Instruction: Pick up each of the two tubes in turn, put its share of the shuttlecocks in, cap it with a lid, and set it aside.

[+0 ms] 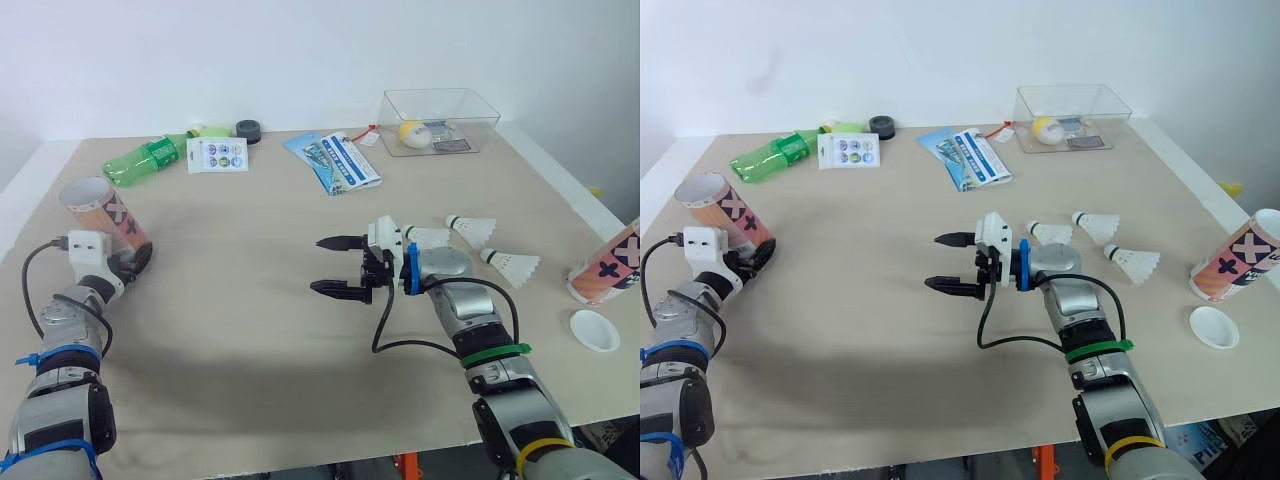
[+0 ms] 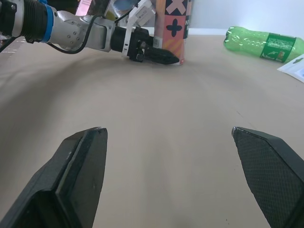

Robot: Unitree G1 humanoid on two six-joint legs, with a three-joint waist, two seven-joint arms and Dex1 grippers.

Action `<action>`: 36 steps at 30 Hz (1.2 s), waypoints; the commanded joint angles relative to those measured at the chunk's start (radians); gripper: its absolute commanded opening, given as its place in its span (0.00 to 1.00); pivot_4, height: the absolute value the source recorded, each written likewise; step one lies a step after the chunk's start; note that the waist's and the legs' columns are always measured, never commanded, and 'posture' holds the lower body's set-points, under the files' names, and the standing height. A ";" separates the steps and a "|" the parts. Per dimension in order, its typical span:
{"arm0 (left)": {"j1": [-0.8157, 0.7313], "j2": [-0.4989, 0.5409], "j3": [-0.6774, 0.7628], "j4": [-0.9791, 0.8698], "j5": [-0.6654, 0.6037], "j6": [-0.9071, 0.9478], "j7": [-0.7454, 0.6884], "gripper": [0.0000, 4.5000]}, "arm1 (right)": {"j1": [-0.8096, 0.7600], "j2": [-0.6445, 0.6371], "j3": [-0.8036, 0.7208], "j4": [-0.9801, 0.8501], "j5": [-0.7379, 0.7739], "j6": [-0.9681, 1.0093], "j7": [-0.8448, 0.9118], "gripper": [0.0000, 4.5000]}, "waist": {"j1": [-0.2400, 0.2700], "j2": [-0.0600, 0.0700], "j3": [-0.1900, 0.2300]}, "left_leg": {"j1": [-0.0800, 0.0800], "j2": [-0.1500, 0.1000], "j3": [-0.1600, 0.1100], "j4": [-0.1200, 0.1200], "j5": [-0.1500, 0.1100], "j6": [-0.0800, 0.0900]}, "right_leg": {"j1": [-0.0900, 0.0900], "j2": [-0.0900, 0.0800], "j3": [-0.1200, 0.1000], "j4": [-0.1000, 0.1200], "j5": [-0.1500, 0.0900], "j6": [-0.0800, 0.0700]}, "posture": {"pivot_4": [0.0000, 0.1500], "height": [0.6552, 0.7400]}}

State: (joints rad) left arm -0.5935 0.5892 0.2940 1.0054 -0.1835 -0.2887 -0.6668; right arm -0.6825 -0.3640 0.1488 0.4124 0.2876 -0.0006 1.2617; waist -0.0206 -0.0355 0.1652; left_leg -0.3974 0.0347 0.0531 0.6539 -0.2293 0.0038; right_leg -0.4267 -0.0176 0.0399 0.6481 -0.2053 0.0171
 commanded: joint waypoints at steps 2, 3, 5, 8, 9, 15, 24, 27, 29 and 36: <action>0.071 -0.028 -0.179 -0.260 0.055 0.018 -0.203 0.68 | -0.005 -0.028 -0.049 -0.059 0.028 0.004 -0.011 1.00 | 0.004 0.000 0.000 | -0.002 -0.004 -0.001 0.000 0.000 0.000 | -0.001 -0.003 0.000 0.000 -0.001 0.002 | 1.00 1.00; 0.091 -0.024 -0.227 -0.335 0.066 0.034 -0.257 0.68 | 0.003 -0.037 -0.057 -0.070 0.030 0.011 -0.021 1.00 | 0.004 0.000 0.000 | -0.003 -0.004 -0.001 0.000 0.000 0.000 | -0.001 -0.004 0.000 0.000 -0.002 0.003 | 1.00 1.00; 0.107 -0.018 -0.310 -0.466 0.073 0.090 -0.346 0.68 | 0.028 -0.057 -0.083 -0.105 0.043 0.034 -0.049 1.00 | 0.007 0.000 0.000 | -0.007 -0.006 -0.001 0.000 0.000 0.000 | -0.003 -0.006 0.001 -0.002 -0.002 0.005 | 1.00 1.00; 0.082 -0.001 -0.402 -0.555 0.099 0.166 -0.443 0.68 | 0.070 -0.084 -0.115 -0.155 0.051 0.056 -0.083 1.00 | 0.009 0.000 0.000 | -0.009 -0.010 -0.002 0.001 -0.002 0.000 | -0.004 -0.008 0.003 -0.002 -0.004 0.010 | 1.00 1.00; 0.063 0.005 -0.434 -0.568 0.111 0.188 -0.481 0.68 | 0.085 -0.092 -0.127 -0.172 0.054 0.063 -0.096 1.00 | 0.009 0.000 0.000 | -0.009 -0.010 -0.002 0.001 -0.002 0.000 | -0.004 -0.008 0.004 -0.003 -0.005 0.010 | 1.00 1.00; -0.103 -0.031 -0.557 -0.575 0.131 0.289 -0.645 0.68 | 0.169 -0.129 -0.179 -0.266 0.073 0.102 -0.162 1.00 | 0.013 0.001 -0.001 | -0.010 -0.012 -0.003 0.001 -0.005 0.005 | -0.004 -0.007 0.004 -0.002 -0.008 0.012 | 1.00 1.00; -0.313 -0.108 -0.744 -0.521 0.261 0.407 -0.801 0.68 | 0.313 -0.224 -0.266 -0.390 0.122 0.171 -0.207 1.00 | 0.024 0.000 0.000 | -0.010 -0.016 -0.003 0.003 -0.007 0.008 | -0.002 -0.008 0.005 -0.003 -0.011 0.016 | 1.00 1.00; -0.358 -0.134 -0.767 -0.497 0.305 0.437 -0.782 0.68 | 0.355 -0.245 -0.307 -0.438 0.152 0.223 -0.248 1.00 | 0.030 0.001 0.000 | -0.010 -0.017 -0.005 0.003 -0.007 0.008 | -0.001 -0.008 0.004 -0.003 -0.013 0.019 | 1.00 1.00; -0.370 -0.143 -0.777 -0.505 0.324 0.456 -0.772 0.68 | 0.381 -0.258 -0.352 -0.465 0.176 0.258 -0.286 1.00 | 0.028 0.001 -0.001 | -0.009 -0.017 -0.005 0.004 -0.007 0.008 | 0.000 -0.008 0.005 -0.003 -0.014 0.022 | 1.00 1.00; -0.352 -0.145 -0.793 -0.601 0.371 0.538 -0.761 0.68 | 0.436 -0.290 -0.488 -0.521 0.230 0.432 -0.468 1.00 | 0.029 0.002 -0.001 | -0.010 -0.016 -0.011 0.011 -0.007 0.008 | 0.004 -0.009 0.006 -0.003 -0.013 0.024 | 1.00 1.00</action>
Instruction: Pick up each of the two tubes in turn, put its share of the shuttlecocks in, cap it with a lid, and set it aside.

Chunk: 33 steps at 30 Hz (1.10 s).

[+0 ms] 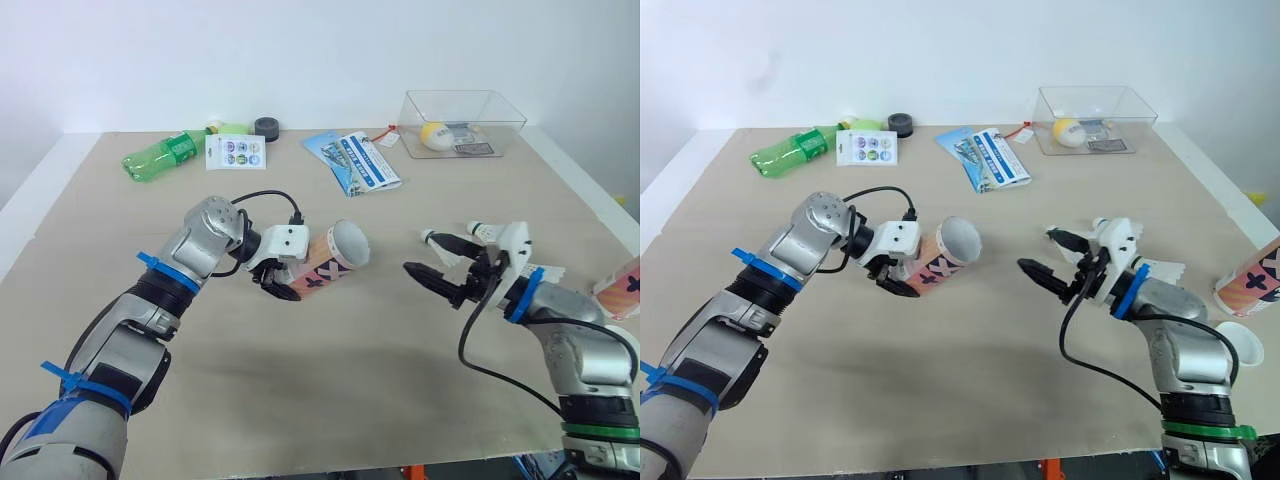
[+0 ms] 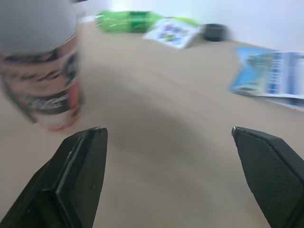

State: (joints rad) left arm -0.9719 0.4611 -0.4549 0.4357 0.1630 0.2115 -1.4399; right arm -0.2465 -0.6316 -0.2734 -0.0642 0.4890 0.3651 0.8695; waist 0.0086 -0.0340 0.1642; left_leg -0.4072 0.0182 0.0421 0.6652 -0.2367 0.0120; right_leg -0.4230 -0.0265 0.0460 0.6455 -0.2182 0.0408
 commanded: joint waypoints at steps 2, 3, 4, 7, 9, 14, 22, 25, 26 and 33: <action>0.030 -0.023 -0.046 -0.056 0.026 0.065 0.011 0.68 | 0.008 -0.022 -0.078 -0.048 0.033 0.114 -0.119 1.00 | 0.000 0.000 0.000 | 0.000 0.000 0.000 0.001 0.000 0.000 | 0.000 0.000 0.001 0.000 0.000 -0.001 | 1.00 1.00; 0.031 -0.026 -0.046 -0.066 0.025 0.076 0.010 0.68 | 0.009 -0.017 -0.078 -0.049 0.035 0.139 -0.141 1.00 | 0.000 0.000 0.000 | 0.000 0.000 0.000 0.002 0.000 0.000 | 0.000 0.000 0.000 0.000 0.000 -0.001 | 1.00 1.00; 0.031 -0.033 -0.044 -0.076 0.020 0.091 0.011 0.68 | 0.009 -0.010 -0.072 -0.049 0.027 0.154 -0.162 1.00 | 0.000 0.000 0.000 | 0.000 0.000 -0.001 0.002 0.000 0.000 | 0.000 0.000 0.000 0.001 0.000 -0.001 | 1.00 1.00; 0.028 -0.050 -0.038 -0.090 0.016 0.130 0.024 0.68 | 0.000 0.004 -0.046 -0.043 0.015 0.186 -0.198 1.00 | 0.000 0.001 -0.001 | 0.000 0.000 -0.001 0.003 0.000 0.000 | 0.001 0.000 0.000 0.001 0.000 -0.001 | 1.00 1.00; 0.027 -0.058 -0.036 -0.095 0.016 0.141 0.030 0.68 | -0.024 0.022 -0.027 -0.017 -0.002 0.206 -0.240 1.00 | 0.000 0.002 -0.001 | -0.001 -0.001 -0.001 0.004 0.000 0.000 | 0.001 0.000 0.000 0.001 0.000 -0.001 | 1.00 1.00; 0.032 -0.071 -0.022 -0.116 0.002 0.171 0.041 0.68 | -0.071 0.055 0.004 0.070 -0.046 0.191 -0.295 1.00 | 0.000 0.002 -0.001 | -0.002 -0.003 -0.003 0.005 0.000 0.001 | 0.002 0.000 0.002 0.001 0.001 0.003 | 1.00 1.00; 0.066 -0.062 -0.012 -0.179 -0.017 0.213 0.060 0.68 | -0.159 0.090 0.027 0.215 -0.096 0.136 -0.330 1.00 | -0.002 0.002 -0.001 | -0.003 -0.004 -0.003 0.005 -0.002 0.005 | 0.001 0.000 0.005 0.001 0.001 0.002 | 1.00 1.00; 0.073 -0.057 -0.011 -0.187 -0.021 0.220 0.068 0.68 | -0.177 0.094 0.041 0.247 -0.109 0.117 -0.323 1.00 | -0.002 0.003 -0.001 | -0.003 -0.004 -0.002 0.005 -0.004 0.007 | 0.001 0.000 0.005 0.001 0.001 0.002 | 1.00 1.00; 0.075 -0.056 -0.010 -0.185 -0.020 0.217 0.074 0.68 | -0.185 0.095 0.047 0.258 -0.115 0.112 -0.319 1.00 | -0.002 0.003 -0.001 | -0.003 -0.004 -0.002 0.005 -0.004 0.008 | 0.001 0.000 0.005 0.001 0.001 0.002 | 1.00 1.00; 0.088 -0.045 -0.015 -0.175 -0.018 0.204 0.095 0.68 | -0.236 0.111 0.057 0.335 -0.147 0.053 -0.336 0.51 | -0.002 0.003 -0.001 | -0.002 -0.004 -0.002 0.005 -0.004 0.008 | 0.001 0.000 0.006 0.001 0.001 0.002 | 1.00 1.00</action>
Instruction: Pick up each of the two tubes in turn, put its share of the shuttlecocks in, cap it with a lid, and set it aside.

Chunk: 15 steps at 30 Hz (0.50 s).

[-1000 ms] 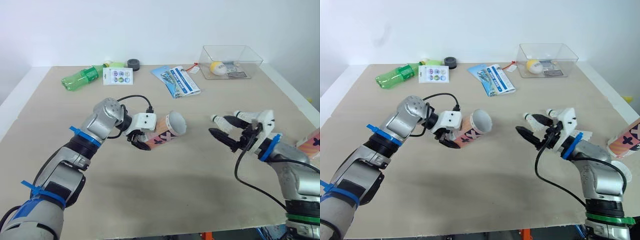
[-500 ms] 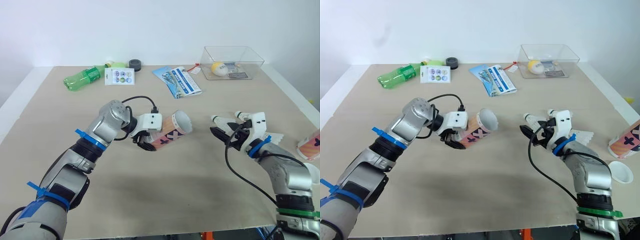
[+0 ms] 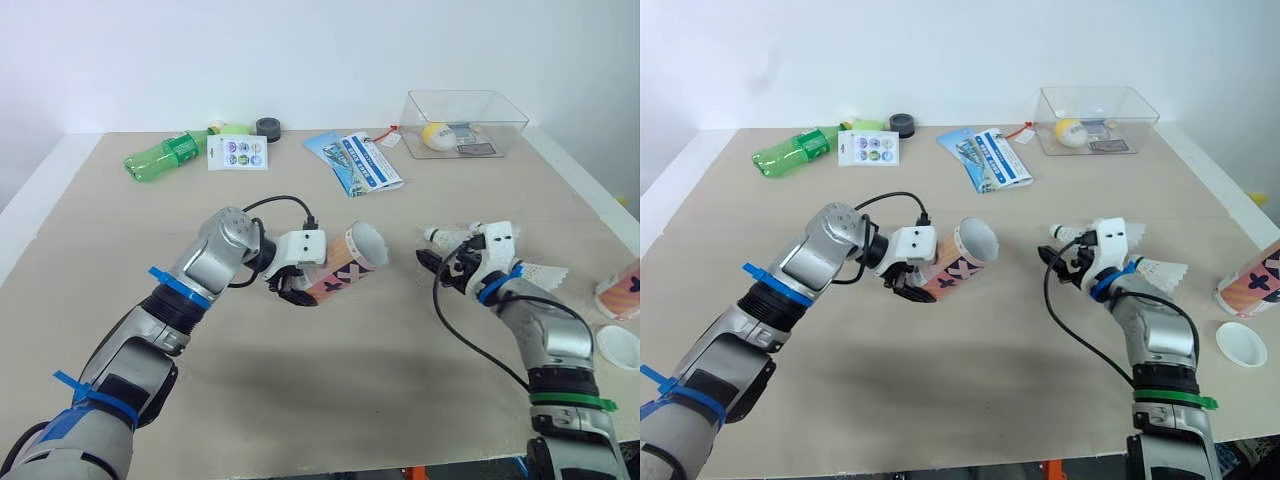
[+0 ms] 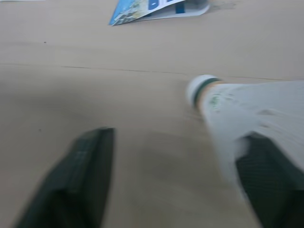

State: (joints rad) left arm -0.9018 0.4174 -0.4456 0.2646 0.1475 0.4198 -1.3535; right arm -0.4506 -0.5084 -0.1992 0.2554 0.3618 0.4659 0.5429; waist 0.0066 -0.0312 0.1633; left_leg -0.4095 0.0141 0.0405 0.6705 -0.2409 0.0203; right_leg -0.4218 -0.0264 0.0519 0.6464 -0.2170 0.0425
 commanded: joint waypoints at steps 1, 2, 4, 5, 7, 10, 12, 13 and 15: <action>0.020 -0.001 -0.024 -0.004 -0.003 -0.006 0.010 0.68 | -0.035 -0.013 -0.015 0.026 -0.028 -0.058 -0.010 0.40 | 0.000 0.000 0.000 | 0.000 0.000 0.000 0.000 0.000 0.000 | 0.000 0.000 0.000 0.000 0.000 0.000 | 1.00 1.00; 0.022 0.000 -0.024 -0.003 -0.004 -0.008 0.012 0.68 | -0.038 -0.013 -0.015 0.035 -0.033 -0.064 -0.011 0.28 | 0.000 0.000 0.000 | 0.000 0.000 0.000 0.000 0.000 0.000 | 0.000 0.000 0.000 0.000 0.000 0.000 | 1.00 1.00; 0.025 0.001 -0.025 -0.002 -0.005 -0.010 0.015 0.68 | -0.043 -0.013 -0.015 0.045 -0.037 -0.071 -0.007 0.07 | 0.000 0.000 0.000 | 0.000 0.000 0.001 0.000 0.000 0.000 | 0.000 0.000 0.001 0.000 0.000 0.000 | 1.00 1.00; 0.027 0.002 -0.026 0.000 -0.005 -0.013 0.017 0.68 | -0.045 -0.014 -0.014 0.049 -0.042 -0.077 -0.004 0.01 | 0.000 0.000 0.000 | 0.000 0.000 0.001 0.000 0.000 0.000 | 0.000 0.000 0.001 0.000 0.000 0.000 | 1.00 1.00; 0.027 0.001 -0.026 0.010 -0.003 -0.020 0.021 0.68 | -0.048 -0.020 -0.010 0.055 -0.049 -0.089 0.008 0.01 | 0.000 0.000 0.000 | 0.000 0.000 0.001 0.000 0.000 0.000 | 0.000 0.000 0.001 0.000 0.000 0.000 | 1.00 1.00; 0.020 -0.009 -0.022 0.046 0.002 -0.039 0.039 0.68 | -0.043 -0.043 0.010 0.032 -0.062 -0.136 0.073 0.01 | 0.000 0.001 0.000 | 0.001 0.000 0.001 0.000 0.000 0.000 | 0.000 0.000 0.001 0.000 0.001 0.000 | 1.00 1.00; 0.012 -0.014 -0.019 0.068 0.004 -0.051 0.043 0.68 | -0.029 -0.091 0.049 -0.015 -0.092 -0.219 0.165 0.01 | 0.000 0.002 -0.001 | 0.001 -0.001 0.001 0.001 0.000 0.000 | 0.001 0.000 0.001 0.000 0.001 0.001 | 1.00 1.00; 0.006 -0.017 -0.018 0.080 0.004 -0.057 0.042 0.68 | -0.032 -0.122 0.063 -0.044 -0.100 -0.275 0.218 0.01 | 0.000 0.002 -0.001 | 0.001 -0.001 0.001 0.001 0.000 0.000 | 0.001 0.000 0.001 0.000 0.000 0.002 | 1.00 1.00; -0.008 -0.025 -0.010 0.101 -0.003 -0.056 0.039 0.68 | -0.055 -0.195 0.089 -0.115 -0.104 -0.397 0.354 0.01 | 0.000 0.003 -0.001 | 0.001 -0.001 0.001 0.002 0.000 0.000 | 0.001 0.000 0.002 0.000 0.000 0.003 | 1.00 1.00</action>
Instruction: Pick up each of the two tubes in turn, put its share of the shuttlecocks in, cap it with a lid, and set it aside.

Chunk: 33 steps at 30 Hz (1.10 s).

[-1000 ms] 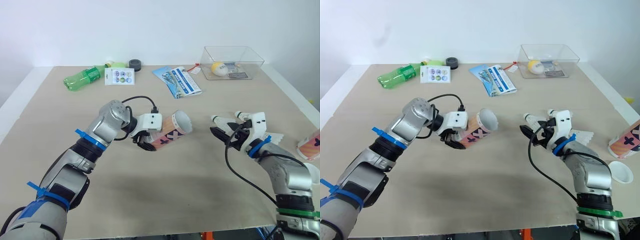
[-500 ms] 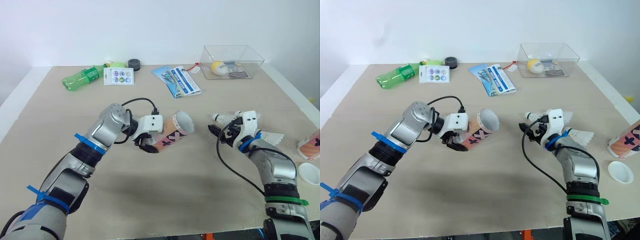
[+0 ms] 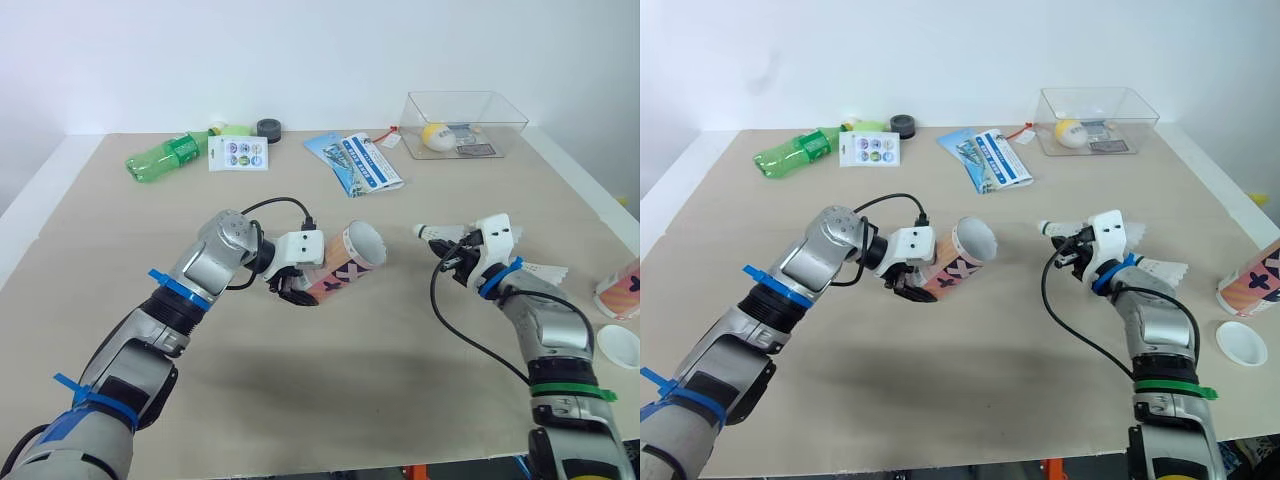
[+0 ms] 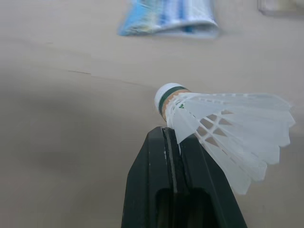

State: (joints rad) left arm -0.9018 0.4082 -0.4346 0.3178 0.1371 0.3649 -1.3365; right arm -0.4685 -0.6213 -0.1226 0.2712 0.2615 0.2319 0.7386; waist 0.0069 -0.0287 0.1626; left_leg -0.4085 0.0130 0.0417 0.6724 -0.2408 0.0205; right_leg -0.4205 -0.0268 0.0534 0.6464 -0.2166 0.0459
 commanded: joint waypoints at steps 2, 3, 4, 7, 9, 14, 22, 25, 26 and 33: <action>-0.025 -0.027 -0.008 0.070 -0.010 0.012 0.012 0.68 | -0.088 -0.155 0.034 -0.191 0.012 -0.248 0.294 0.01 | -0.001 0.004 0.001 | 0.000 0.000 0.001 0.001 0.000 0.000 | 0.000 0.000 0.001 0.000 0.000 0.004 | 1.00 1.00; -0.032 -0.030 -0.005 0.080 -0.015 0.015 0.009 0.68 | -0.116 -0.179 0.041 -0.207 0.022 -0.267 0.338 0.01 | -0.002 0.005 0.002 | 0.001 -0.001 0.002 0.001 0.000 0.001 | 0.000 0.000 0.002 0.000 0.001 0.004 | 1.00 1.00; -0.039 -0.035 -0.001 0.094 -0.020 0.016 0.008 0.68 | -0.152 -0.198 0.047 -0.219 0.032 -0.276 0.374 0.01 | -0.002 0.005 0.002 | 0.001 -0.001 0.003 0.001 0.001 0.001 | 0.000 0.001 0.003 0.000 0.001 0.005 | 1.00 1.00; -0.060 -0.049 0.006 0.141 -0.021 0.016 0.018 0.68 | -0.236 -0.239 0.082 -0.252 0.046 -0.291 0.482 0.01 | 0.000 0.004 0.002 | 0.002 0.000 0.002 0.001 0.002 0.003 | 0.001 0.002 0.002 0.000 0.002 0.003 | 1.00 1.00; -0.069 -0.057 0.007 0.159 -0.019 0.005 0.025 0.68 | -0.259 -0.251 0.104 -0.275 0.066 -0.287 0.544 0.01 | 0.001 0.004 0.001 | 0.002 0.000 0.001 0.001 0.002 0.003 | 0.002 0.002 0.000 0.000 0.002 0.002 | 1.00 1.00; -0.076 -0.066 0.007 0.170 -0.019 -0.008 0.034 0.68 | -0.271 -0.248 0.149 -0.272 0.045 -0.308 0.600 0.01 | 0.001 0.004 0.002 | 0.001 -0.001 0.001 0.001 0.002 0.003 | 0.001 -0.001 0.002 0.000 0.002 0.002 | 1.00 1.00; -0.066 -0.065 0.004 0.150 -0.027 0.007 0.028 0.68 | -0.297 -0.215 0.227 -0.234 -0.023 -0.388 0.640 0.15 | 0.000 0.004 0.002 | 0.001 -0.001 0.001 0.001 0.002 0.003 | 0.001 -0.002 0.002 0.000 0.002 0.003 | 1.00 1.00; -0.062 -0.067 0.003 0.151 -0.027 0.009 0.032 0.68 | -0.315 -0.197 0.241 -0.223 -0.021 -0.387 0.644 0.42 | 0.000 0.004 0.002 | 0.001 -0.001 0.001 0.001 0.002 0.003 | 0.001 -0.002 0.002 0.000 0.003 0.002 | 1.00 1.00; -0.060 -0.068 0.003 0.148 -0.028 0.012 0.032 0.68 | -0.321 -0.193 0.235 -0.217 -0.014 -0.385 0.644 0.53 | 0.001 0.004 0.002 | 0.001 -0.001 0.001 0.001 0.002 0.003 | 0.001 -0.002 0.002 0.000 0.003 0.001 | 1.00 1.00; -0.054 -0.066 -0.008 0.138 -0.014 -0.028 0.043 0.68 | -0.242 -0.256 0.007 -0.247 0.228 0.093 0.495 1.00 | 0.004 0.004 0.002 | -0.001 -0.002 0.000 0.001 0.002 0.003 | 0.001 -0.005 0.000 -0.001 0.004 -0.002 | 1.00 1.00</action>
State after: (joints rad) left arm -0.9649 0.3452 -0.4180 0.4672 0.1076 0.3619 -1.3107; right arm -0.7328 -0.8495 -0.0065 0.0482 0.3923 0.1662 1.2965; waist 0.0112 -0.0248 0.1643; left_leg -0.4097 0.0101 0.0417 0.6738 -0.2391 0.0233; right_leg -0.4194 -0.0328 0.0530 0.6456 -0.2124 0.0440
